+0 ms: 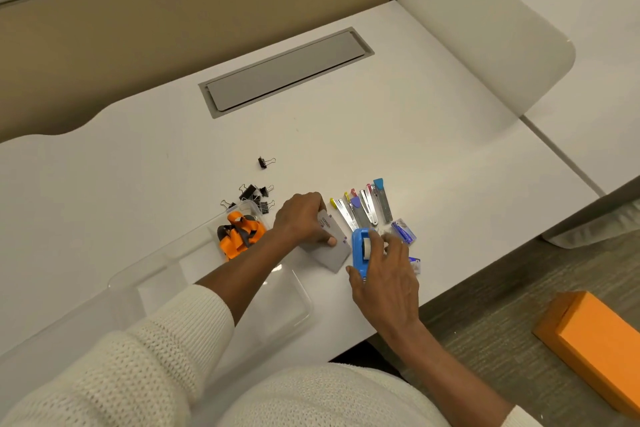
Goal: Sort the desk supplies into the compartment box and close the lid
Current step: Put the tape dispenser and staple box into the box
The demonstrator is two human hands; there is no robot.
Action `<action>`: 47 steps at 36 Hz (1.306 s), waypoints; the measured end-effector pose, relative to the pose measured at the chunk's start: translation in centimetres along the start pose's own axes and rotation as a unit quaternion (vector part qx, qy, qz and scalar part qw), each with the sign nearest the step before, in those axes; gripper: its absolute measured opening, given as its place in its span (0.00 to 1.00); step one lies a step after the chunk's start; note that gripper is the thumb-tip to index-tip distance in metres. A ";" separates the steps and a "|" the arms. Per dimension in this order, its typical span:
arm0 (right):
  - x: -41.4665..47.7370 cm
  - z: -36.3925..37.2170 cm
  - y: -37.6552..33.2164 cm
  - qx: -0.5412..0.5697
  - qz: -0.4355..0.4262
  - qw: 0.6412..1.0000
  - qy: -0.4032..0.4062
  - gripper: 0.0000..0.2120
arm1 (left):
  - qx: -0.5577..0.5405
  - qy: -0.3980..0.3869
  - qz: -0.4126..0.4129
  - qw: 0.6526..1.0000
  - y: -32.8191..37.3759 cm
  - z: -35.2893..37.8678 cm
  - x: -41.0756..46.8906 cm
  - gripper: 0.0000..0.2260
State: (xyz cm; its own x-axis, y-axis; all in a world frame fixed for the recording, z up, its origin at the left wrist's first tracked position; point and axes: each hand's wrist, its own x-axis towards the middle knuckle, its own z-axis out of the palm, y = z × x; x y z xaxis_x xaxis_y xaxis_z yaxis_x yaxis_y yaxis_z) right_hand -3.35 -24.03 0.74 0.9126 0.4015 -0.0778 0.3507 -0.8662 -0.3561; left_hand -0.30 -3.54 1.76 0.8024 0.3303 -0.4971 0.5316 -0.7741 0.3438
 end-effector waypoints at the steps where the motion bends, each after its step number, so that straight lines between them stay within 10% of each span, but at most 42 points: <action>1: 0.0 0.1 -0.1 0.005 0.005 1.000 -0.011 0.34 | -0.008 -0.003 -0.002 1.000 -0.1 -0.3 0.0 0.31; 17: -0.2 -1.1 -0.9 0.057 0.030 0.997 -0.030 0.29 | -0.275 0.084 -0.012 0.958 -4.9 -8.0 -7.0 0.17; 24: -1.4 -3.6 -5.1 0.159 -0.119 0.980 -0.006 0.32 | -0.384 0.101 -0.082 0.914 -14.1 -10.7 -13.7 0.13; 33: -3.6 -0.8 -12.4 -0.003 -0.200 0.970 -0.137 0.30 | -0.253 0.123 -0.165 0.945 -21.3 -10.9 -16.5 0.17; 47: -5.0 4.0 -13.5 -0.112 -0.191 0.958 -0.184 0.29 | 0.026 -0.011 -0.040 0.999 -18.4 -8.4 -10.1 0.20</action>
State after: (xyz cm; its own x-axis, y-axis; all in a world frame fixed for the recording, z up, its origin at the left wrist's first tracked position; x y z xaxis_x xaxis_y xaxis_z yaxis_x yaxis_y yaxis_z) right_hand -13.54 -13.16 2.25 0.5881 0.7433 -0.3187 0.7174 -0.6614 -0.2188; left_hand -15.88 11.88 7.14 0.7519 0.3797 -0.5390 0.5780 -0.7730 0.2616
